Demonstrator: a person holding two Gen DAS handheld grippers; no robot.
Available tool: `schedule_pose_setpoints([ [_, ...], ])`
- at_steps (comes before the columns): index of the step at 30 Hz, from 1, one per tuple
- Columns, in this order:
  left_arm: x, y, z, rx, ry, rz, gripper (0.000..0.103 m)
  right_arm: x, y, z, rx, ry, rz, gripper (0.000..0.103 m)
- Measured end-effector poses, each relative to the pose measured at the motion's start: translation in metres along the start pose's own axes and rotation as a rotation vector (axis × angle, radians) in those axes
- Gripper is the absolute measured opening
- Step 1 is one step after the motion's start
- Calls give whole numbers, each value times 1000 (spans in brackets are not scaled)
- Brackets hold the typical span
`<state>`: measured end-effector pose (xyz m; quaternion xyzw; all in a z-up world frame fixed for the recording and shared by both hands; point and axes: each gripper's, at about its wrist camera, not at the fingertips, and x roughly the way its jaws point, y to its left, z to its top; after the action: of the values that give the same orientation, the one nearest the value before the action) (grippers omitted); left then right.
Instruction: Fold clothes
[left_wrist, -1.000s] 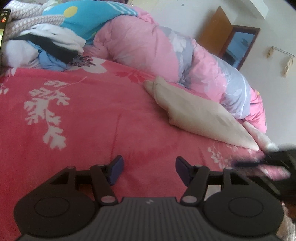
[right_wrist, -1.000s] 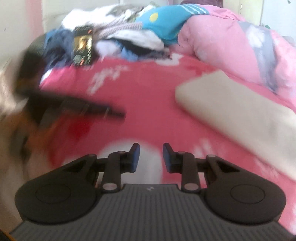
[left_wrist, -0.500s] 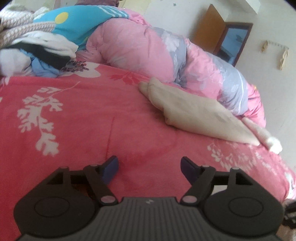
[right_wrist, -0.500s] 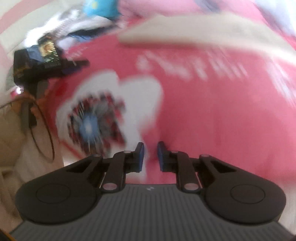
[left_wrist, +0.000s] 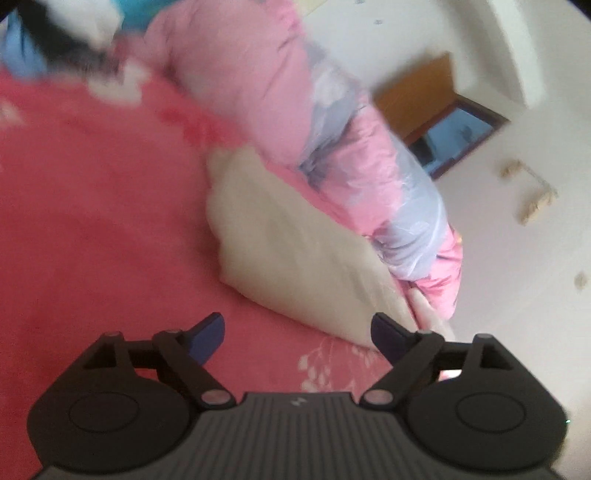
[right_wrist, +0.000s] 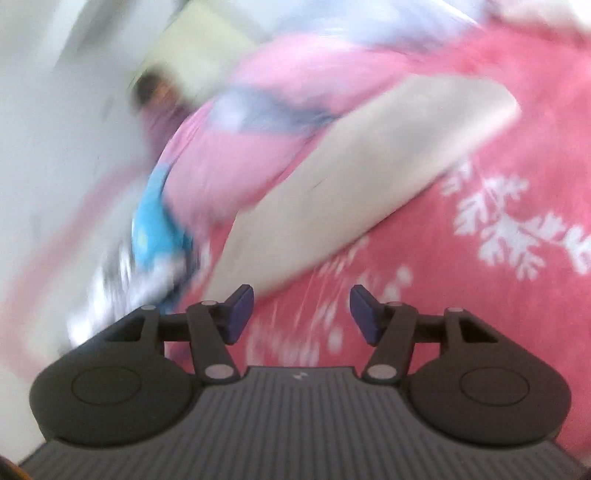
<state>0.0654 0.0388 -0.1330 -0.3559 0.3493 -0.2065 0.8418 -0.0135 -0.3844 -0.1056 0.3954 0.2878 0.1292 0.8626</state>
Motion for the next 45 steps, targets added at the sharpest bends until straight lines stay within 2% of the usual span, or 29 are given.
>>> schedule_pose_setpoints([
  [2, 15, 3, 3, -48, -29, 17, 86, 22, -27, 16, 160, -21, -1, 58],
  [5, 34, 6, 9, -111, -73, 36, 89, 54, -56, 26, 273, -42, -24, 56],
  [9, 57, 2, 18, -124, -109, 80, 89, 79, -61, 46, 264, -96, 14, 56],
  [14, 84, -16, 22, 9, -136, 179, 88, 95, -68, 58, 259, -124, 38, 56],
  [16, 91, -22, 21, 47, -148, 212, 81, 101, -70, 63, 257, -136, 47, 56],
  [18, 94, -24, 20, 59, -157, 250, 53, 108, -73, 68, 255, -147, 57, 53],
  [20, 92, -19, 22, 23, -161, 284, 32, 114, -75, 73, 253, -158, 67, 51],
  [21, 91, -16, 24, -3, -157, 279, 29, 117, -77, 75, 252, -164, 72, 48],
  [22, 90, -12, 26, -29, -152, 272, 26, 112, -77, 74, 287, -159, 66, 45],
  [24, 90, -12, 26, -28, -147, 276, 26, 97, -76, 68, 362, -164, 58, 45],
  [27, 90, -13, 26, -18, -141, 284, 28, 63, -74, 55, 446, -246, 13, 48],
  [31, 93, -13, 25, 11, -143, 280, 34, 38, -82, 60, 466, -381, -114, 56],
  [33, 94, -14, 25, 28, -144, 282, 33, 51, -85, 73, 440, -364, -120, 56],
  [38, 90, -12, 26, 14, -160, 268, 17, 85, -92, 104, 371, -315, -131, 58],
  [39, 88, -13, 27, 12, -163, 265, 16, 92, -94, 110, 357, -306, -133, 54],
  [40, 86, -15, 28, 13, -167, 262, 15, 91, -95, 110, 342, -315, -105, 31],
  [43, 79, -24, 31, 29, -178, 253, 14, 83, -100, 104, 361, -325, -18, 21],
  [45, 70, -31, 32, 34, -185, 227, 14, 76, -96, 101, 359, -327, 10, 20],
])
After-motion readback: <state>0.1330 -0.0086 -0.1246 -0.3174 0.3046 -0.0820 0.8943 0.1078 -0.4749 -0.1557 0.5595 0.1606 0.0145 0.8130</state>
